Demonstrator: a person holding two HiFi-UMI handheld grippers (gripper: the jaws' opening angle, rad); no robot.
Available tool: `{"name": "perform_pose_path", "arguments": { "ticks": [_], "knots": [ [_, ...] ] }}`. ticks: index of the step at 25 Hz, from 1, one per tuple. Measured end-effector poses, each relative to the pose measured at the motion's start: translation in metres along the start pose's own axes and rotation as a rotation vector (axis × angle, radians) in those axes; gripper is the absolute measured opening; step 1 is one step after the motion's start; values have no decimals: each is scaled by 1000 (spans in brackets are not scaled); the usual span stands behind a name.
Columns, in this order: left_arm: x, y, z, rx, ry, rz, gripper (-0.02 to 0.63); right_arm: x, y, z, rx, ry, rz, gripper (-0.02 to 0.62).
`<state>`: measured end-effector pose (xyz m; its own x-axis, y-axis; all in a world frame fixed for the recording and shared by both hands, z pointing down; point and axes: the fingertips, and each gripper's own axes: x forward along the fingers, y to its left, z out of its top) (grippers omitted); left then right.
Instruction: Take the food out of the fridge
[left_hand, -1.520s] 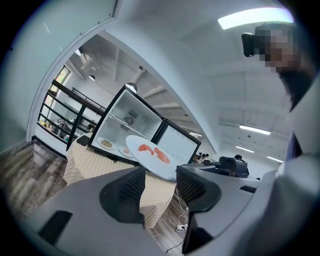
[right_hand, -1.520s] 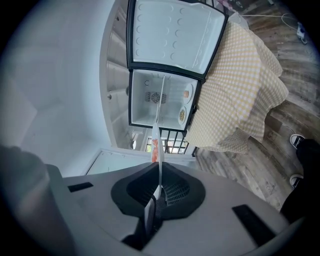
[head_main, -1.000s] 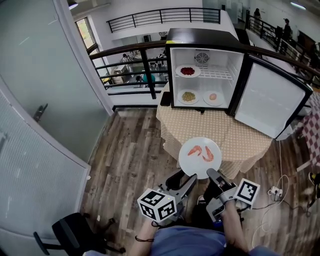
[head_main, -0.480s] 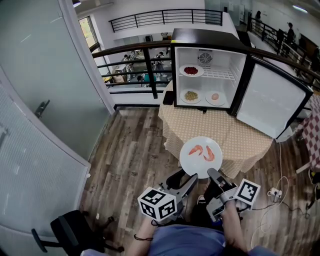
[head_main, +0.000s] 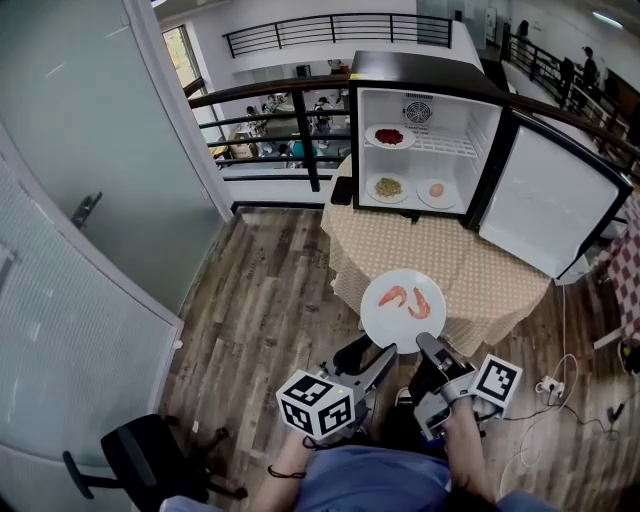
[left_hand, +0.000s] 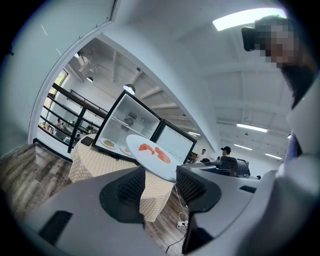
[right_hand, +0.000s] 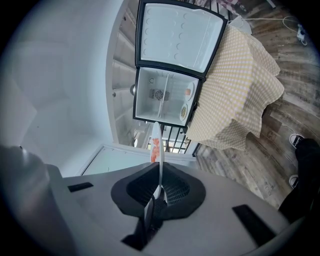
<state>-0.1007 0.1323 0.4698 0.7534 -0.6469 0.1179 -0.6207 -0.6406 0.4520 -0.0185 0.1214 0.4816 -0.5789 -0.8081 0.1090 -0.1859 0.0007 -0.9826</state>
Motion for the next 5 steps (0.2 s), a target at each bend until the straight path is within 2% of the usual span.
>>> {"name": "perform_pose_path", "arguments": {
  "ticks": [5],
  "knots": [
    [5, 4, 2, 3, -2, 4, 189, 6, 0, 5, 1, 6, 5, 24]
  ]
}}
